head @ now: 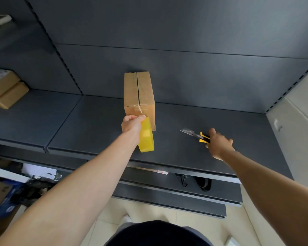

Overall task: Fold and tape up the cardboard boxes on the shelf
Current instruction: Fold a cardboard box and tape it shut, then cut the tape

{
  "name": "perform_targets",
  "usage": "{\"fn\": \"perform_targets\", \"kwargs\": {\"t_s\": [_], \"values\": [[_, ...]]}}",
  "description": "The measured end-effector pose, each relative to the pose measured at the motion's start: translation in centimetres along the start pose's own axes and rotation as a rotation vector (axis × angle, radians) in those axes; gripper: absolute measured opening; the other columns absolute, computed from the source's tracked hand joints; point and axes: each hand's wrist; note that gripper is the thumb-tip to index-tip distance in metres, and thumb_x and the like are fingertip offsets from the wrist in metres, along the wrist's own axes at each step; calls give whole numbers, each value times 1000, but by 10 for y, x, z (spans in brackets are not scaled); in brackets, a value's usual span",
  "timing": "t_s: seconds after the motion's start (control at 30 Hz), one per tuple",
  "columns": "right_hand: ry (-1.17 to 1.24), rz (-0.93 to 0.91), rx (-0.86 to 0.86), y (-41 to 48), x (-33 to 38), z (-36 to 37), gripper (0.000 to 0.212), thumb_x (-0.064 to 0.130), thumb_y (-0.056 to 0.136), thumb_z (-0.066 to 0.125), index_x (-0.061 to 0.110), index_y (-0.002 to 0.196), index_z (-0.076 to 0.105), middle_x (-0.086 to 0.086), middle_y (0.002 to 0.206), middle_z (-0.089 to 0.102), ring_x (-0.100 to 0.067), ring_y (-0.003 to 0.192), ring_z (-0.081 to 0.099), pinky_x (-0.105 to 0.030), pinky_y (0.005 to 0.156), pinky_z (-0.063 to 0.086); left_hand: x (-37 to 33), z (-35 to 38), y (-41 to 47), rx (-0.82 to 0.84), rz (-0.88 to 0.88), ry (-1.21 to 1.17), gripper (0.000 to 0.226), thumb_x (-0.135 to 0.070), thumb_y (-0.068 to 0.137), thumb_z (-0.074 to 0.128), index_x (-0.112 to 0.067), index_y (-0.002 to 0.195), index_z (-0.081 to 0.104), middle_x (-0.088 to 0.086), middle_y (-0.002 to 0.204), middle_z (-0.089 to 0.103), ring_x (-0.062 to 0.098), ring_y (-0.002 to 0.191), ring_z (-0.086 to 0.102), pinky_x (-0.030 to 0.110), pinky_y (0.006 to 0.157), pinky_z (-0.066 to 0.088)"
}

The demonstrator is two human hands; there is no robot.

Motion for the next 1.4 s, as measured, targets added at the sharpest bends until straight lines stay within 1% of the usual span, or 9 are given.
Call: {"fn": "perform_targets", "kwargs": {"t_s": [0.17,0.27,0.4,0.57,0.73,0.97,1.13,1.3,1.4], "values": [[258,-321,-177,-13,37,-28,27,21,94,57,8,113,42,-9,107,55,-34,85,56,-41,72,48,-2,-3,-4,32,-23,-20,29,-19,77,75,-16,94,53,4,99,60,25,87,58,41,87,52],[213,-440,-201,-13,68,-40,29,23,93,57,8,113,42,-8,109,54,-37,84,56,-42,71,48,-4,-6,-5,53,-22,-11,29,-19,77,76,-16,96,53,5,104,61,27,96,59,43,92,50],[68,-546,-237,-7,103,-41,25,23,96,52,9,113,40,-8,101,57,-26,74,48,-34,61,39,-6,-10,-5,73,-21,4,30,-18,76,78,-15,96,56,5,106,62,26,96,58,41,92,50],[-50,-576,-258,1,130,-37,21,22,98,47,10,113,38,-7,99,58,-26,80,52,-35,62,39,-9,-14,-2,104,-16,48,30,-18,75,78,-14,97,57,7,106,63,27,99,58,41,93,49],[-193,-551,-270,10,138,-28,18,16,99,44,11,115,40,-6,101,58,-26,88,54,-31,65,34,-14,-16,3,127,-39,72,32,-18,74,79,-14,97,57,2,92,59,22,88,53,34,79,46],[-195,-490,-266,17,145,-18,37,3,89,56,15,117,36,-4,102,55,-24,93,52,-29,72,36,-27,-21,6,170,-103,140,35,-22,73,79,-15,99,56,1,77,55,17,68,53,26,54,39],[-205,-457,-275,17,148,-16,45,-5,83,57,15,116,35,-5,101,53,-25,92,50,-33,78,41,-33,-22,8,160,-139,197,39,-25,72,79,-14,100,55,4,76,54,18,64,51,27,50,36],[-266,-414,-242,16,146,-17,61,-12,71,61,14,119,34,-6,104,52,-26,95,50,-35,79,41,-38,-25,12,164,-168,264,58,-29,70,79,-9,118,53,10,100,58,26,85,54,36,71,43],[-308,-376,-225,16,138,-13,64,-12,69,61,15,120,33,-5,106,52,-26,97,50,-34,77,40,-41,-29,15,176,-169,325,57,-30,69,79,-8,118,57,11,104,60,29,88,57,36,73,44]]}}
Point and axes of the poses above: each hand's wrist, its own y-axis towards the middle knuckle, its own z-axis out of the palm, x = y × z
